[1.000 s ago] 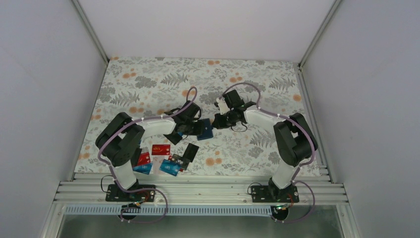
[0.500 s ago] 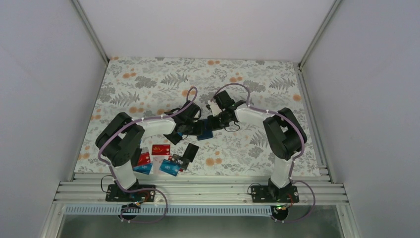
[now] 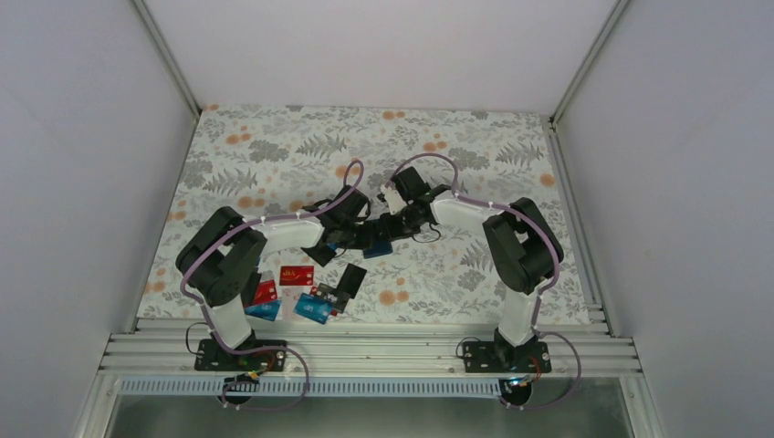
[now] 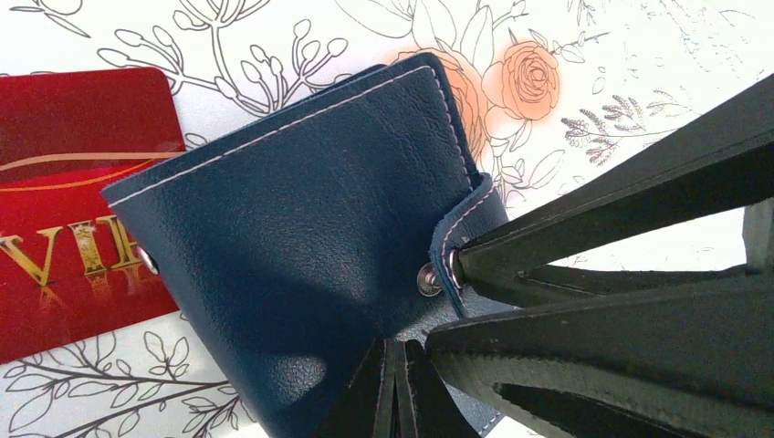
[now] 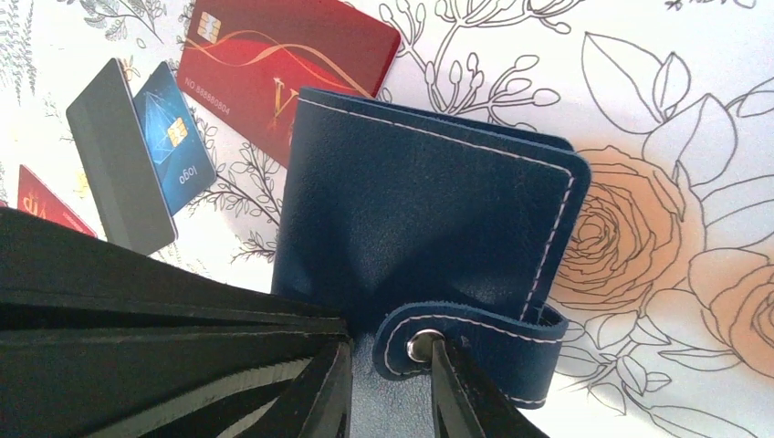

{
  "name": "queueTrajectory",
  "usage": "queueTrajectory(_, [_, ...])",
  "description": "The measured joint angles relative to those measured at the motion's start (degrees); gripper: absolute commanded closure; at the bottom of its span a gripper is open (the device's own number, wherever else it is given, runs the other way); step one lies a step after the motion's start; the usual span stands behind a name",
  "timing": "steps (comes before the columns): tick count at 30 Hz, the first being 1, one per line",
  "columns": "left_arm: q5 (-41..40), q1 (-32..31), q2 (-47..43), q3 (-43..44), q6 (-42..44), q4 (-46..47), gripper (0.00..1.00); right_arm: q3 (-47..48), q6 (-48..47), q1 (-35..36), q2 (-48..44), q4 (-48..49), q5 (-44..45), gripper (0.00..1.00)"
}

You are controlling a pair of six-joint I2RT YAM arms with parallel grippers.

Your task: Put the credit cards into the card holder

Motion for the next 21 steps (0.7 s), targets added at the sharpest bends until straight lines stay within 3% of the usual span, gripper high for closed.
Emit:
queueTrajectory(5, [0.0, 0.0, 0.0, -0.3, 0.0, 0.1, 0.98, 0.0, 0.4, -0.5, 0.0, 0.2, -1.7, 0.65])
queueTrajectory(10, [0.0, 0.1, 0.0, -0.3, 0.0, 0.2, 0.98, 0.0, 0.6, -1.5, -1.0, 0.2, -4.7, 0.65])
queueTrajectory(17, [0.1, 0.0, 0.0, -0.3, 0.0, 0.5, 0.98, -1.7, 1.4, -2.7, -4.3, 1.5, -9.9, 0.75])
queueTrajectory(21, [0.1, 0.0, 0.0, -0.3, 0.0, 0.7, 0.98, -2.9, 1.8, -2.9, -5.8, 2.0, -7.8, 0.83])
